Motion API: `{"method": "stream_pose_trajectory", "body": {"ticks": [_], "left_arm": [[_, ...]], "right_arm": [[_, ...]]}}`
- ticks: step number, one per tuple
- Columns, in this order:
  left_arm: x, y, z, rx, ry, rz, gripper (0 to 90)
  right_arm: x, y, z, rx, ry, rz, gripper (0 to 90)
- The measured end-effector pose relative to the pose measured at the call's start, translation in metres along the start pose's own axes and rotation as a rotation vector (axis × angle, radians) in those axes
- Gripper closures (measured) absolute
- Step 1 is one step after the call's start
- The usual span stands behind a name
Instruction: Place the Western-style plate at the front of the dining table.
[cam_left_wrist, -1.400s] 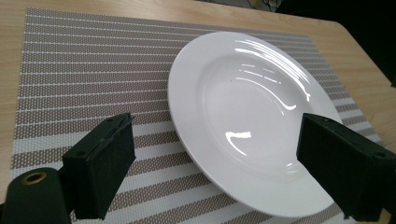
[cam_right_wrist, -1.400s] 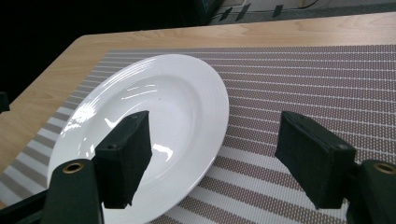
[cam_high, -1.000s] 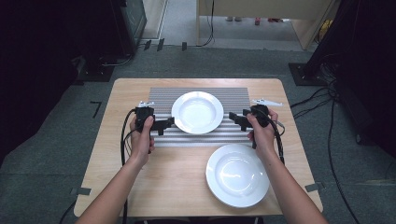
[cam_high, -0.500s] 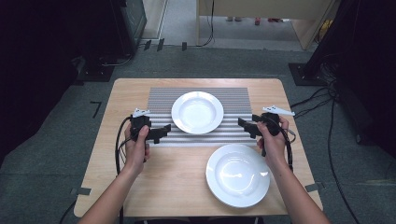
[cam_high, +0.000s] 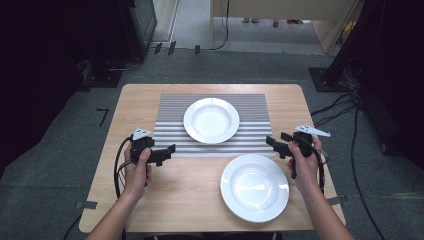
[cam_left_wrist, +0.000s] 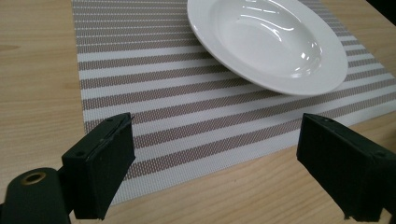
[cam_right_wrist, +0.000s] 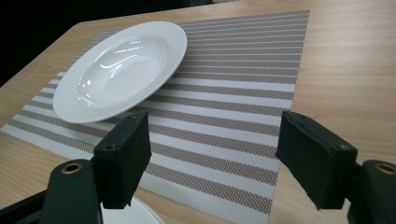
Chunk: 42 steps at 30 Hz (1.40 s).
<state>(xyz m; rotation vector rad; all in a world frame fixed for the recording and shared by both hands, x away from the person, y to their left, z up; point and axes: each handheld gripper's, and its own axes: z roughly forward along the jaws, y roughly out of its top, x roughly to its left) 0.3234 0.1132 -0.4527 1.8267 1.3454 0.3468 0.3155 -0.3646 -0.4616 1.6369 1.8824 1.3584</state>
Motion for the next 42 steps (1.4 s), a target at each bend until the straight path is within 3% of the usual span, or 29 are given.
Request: {"method": "stream_pose_trajectory", "body": {"ticks": [12, 25, 42], "left_arm": [[0.009, -0.023, -0.014, 0.005, 0.013, -0.009, 11.3], [0.022, -0.054, -0.031, 0.017, 0.058, -0.010, 11.3], [0.053, -0.086, -0.060, 0.015, 0.129, -0.058, 11.3]], "right_arm": [[-0.018, -0.020, -0.024, -0.010, -0.023, 0.026, 26.2], [-0.035, -0.048, -0.052, -0.015, -0.075, 0.032, 26.8], [-0.049, -0.082, -0.091, -0.001, -0.100, 0.061, 26.6]]}}
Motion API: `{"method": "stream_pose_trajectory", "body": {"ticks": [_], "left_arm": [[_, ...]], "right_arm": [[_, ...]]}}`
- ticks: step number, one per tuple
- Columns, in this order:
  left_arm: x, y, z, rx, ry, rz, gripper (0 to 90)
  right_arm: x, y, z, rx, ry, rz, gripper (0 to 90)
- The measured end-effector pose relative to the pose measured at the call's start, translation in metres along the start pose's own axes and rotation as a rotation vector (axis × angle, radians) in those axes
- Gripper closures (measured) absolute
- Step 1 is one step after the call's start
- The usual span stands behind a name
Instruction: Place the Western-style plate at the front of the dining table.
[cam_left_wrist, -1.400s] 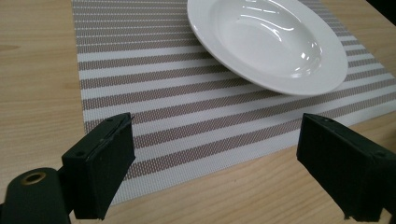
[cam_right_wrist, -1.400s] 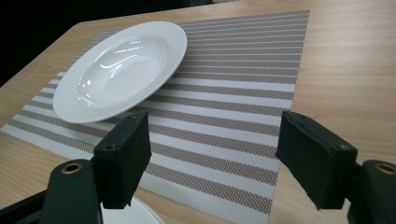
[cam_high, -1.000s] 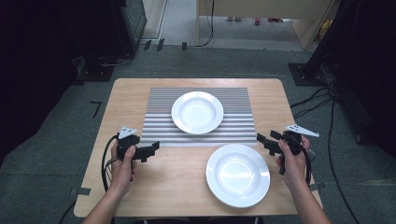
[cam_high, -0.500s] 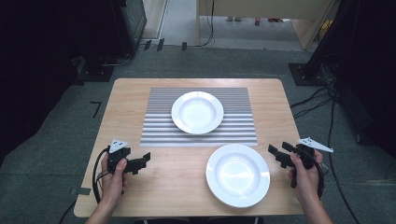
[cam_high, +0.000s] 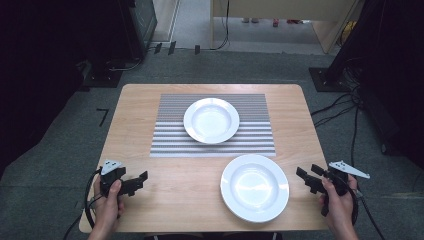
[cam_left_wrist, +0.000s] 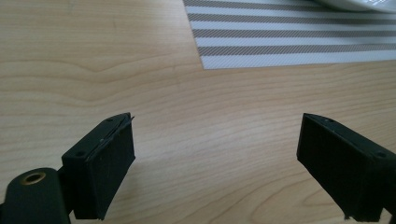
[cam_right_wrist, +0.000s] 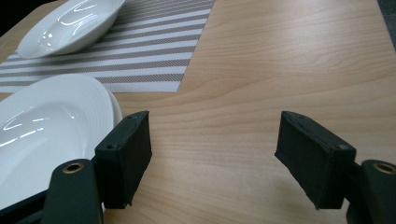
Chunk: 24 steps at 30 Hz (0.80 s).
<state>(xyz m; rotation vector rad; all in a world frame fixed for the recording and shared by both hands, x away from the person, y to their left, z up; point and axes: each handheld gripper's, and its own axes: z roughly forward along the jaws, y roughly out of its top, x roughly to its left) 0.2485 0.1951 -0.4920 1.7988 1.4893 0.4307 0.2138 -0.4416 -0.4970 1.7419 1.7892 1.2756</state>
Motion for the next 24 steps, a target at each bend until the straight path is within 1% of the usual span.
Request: {"method": "stream_pose_trajectory", "body": {"ticks": [4, 6, 7, 8, 9, 11, 12, 13, 15, 16, 20, 22, 24], "left_arm": [[0.010, -0.007, -0.003, 0.000, 0.030, -0.011, 11.2], [0.013, -0.010, -0.005, -0.002, 0.049, -0.009, 11.2], [0.015, -0.012, -0.007, -0.004, 0.060, -0.006, 11.2], [0.016, -0.015, -0.009, -0.005, 0.079, 0.006, 11.3], [0.016, -0.015, -0.009, -0.005, 0.079, 0.006, 11.3], [0.019, -0.018, -0.011, -0.005, 0.095, 0.014, 11.2], [0.022, -0.020, -0.013, -0.002, 0.107, 0.020, 11.3], [0.022, -0.020, -0.013, -0.002, 0.107, 0.020, 11.2], [0.025, -0.024, -0.014, -0.002, 0.120, 0.020, 11.3], [0.026, -0.025, -0.015, -0.001, 0.134, 0.029, 11.3], [0.028, -0.030, -0.016, 0.006, 0.164, 0.054, 11.3], [0.029, -0.032, -0.015, 0.013, 0.163, 0.058, 11.3], [0.029, -0.034, -0.014, 0.023, 0.168, 0.069, 11.3]], "right_arm": [[-0.003, -0.006, -0.007, 0.005, -0.013, -0.001, 26.4], [-0.006, -0.011, -0.012, 0.004, -0.017, 0.001, 26.2], [-0.006, -0.011, -0.012, 0.004, -0.017, 0.001, 26.2], [-0.009, -0.014, -0.015, 0.000, -0.023, 0.008, 26.2], [-0.009, -0.014, -0.015, 0.000, -0.023, 0.008, 26.2], [-0.012, -0.017, -0.018, 0.000, -0.029, 0.019, 26.2], [-0.015, -0.020, -0.021, 0.006, -0.038, 0.020, 26.2], [-0.015, -0.020, -0.021, 0.006, -0.038, 0.020, 26.2], [-0.017, -0.023, -0.022, 0.015, -0.050, 0.013, 26.1], [-0.017, -0.025, -0.023, 0.019, -0.055, 0.009, 26.1], [-0.021, -0.031, -0.025, 0.027, -0.067, 0.009, 25.8], [-0.022, -0.032, -0.025, 0.031, -0.075, 0.007, 25.7], [-0.022, -0.033, -0.024, 0.035, -0.081, -0.005, 25.4]]}}
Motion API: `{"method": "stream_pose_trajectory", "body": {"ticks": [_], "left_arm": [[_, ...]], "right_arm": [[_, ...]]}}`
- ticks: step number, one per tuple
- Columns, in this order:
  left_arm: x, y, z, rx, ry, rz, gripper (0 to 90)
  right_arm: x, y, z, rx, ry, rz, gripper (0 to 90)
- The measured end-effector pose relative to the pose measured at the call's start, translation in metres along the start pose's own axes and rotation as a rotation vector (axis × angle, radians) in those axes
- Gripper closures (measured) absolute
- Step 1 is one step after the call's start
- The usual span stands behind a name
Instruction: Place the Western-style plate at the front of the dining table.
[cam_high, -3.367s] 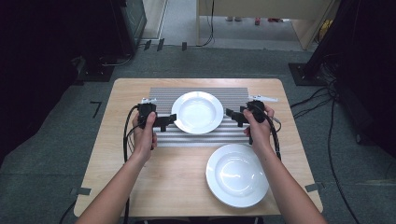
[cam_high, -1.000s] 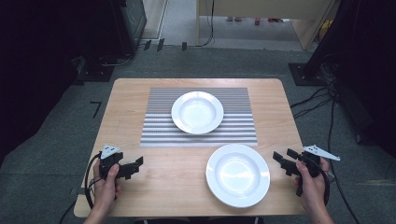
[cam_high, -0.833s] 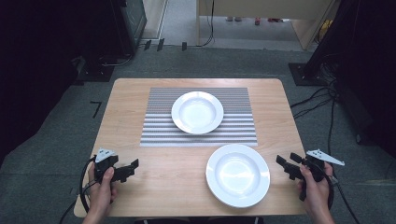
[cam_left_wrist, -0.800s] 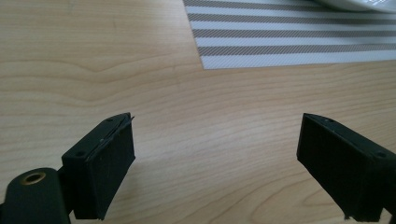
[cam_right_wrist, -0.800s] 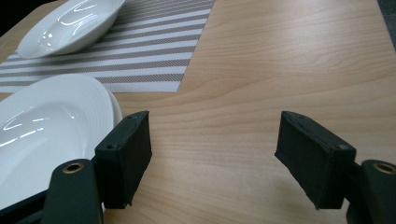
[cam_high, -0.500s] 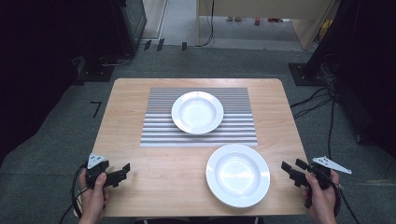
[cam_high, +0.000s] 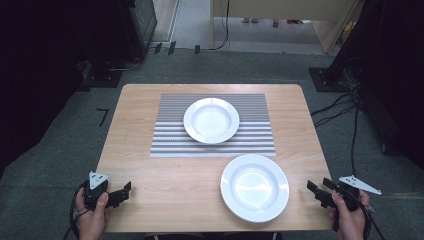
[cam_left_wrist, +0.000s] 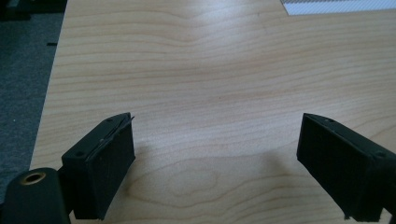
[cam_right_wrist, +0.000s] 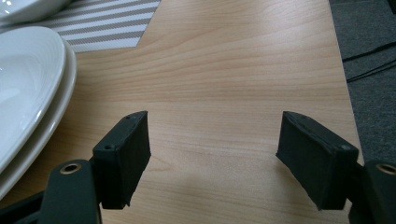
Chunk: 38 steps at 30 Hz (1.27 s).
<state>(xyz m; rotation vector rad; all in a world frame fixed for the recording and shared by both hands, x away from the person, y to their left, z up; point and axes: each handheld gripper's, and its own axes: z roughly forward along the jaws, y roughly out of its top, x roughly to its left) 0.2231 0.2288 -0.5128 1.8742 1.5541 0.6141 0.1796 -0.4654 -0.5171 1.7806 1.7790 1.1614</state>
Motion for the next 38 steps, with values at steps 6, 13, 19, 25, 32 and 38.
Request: {"method": "stream_pose_trajectory", "body": {"ticks": [6, 13, 19, 25, 32, 38], "left_arm": [[-0.005, -0.001, 0.000, -0.001, 0.020, 0.043, 11.2], [-0.009, -0.002, 0.002, 0.006, 0.025, 0.072, 10.9], [-0.007, -0.003, 0.003, 0.002, 0.001, 0.058, 10.3], [-0.006, -0.004, 0.003, -0.008, -0.018, 0.072, 9.5], [-0.006, -0.005, 0.003, -0.016, -0.017, 0.068, 9.4], [-0.006, -0.005, 0.004, -0.016, -0.017, 0.068, 9.4]], "right_arm": [[0.006, -0.004, 0.007, 0.043, -0.022, -0.054, 23.4], [0.017, -0.006, 0.012, 0.064, -0.078, -0.145, 19.6], [0.025, -0.008, 0.016, 0.079, -0.112, -0.198, 13.1], [0.029, -0.008, 0.019, 0.094, -0.136, -0.227, 10.9], [0.029, -0.008, 0.019, 0.099, -0.134, -0.229, 8.6], [0.030, -0.007, 0.021, 0.109, -0.133, -0.232, 4.0]]}}
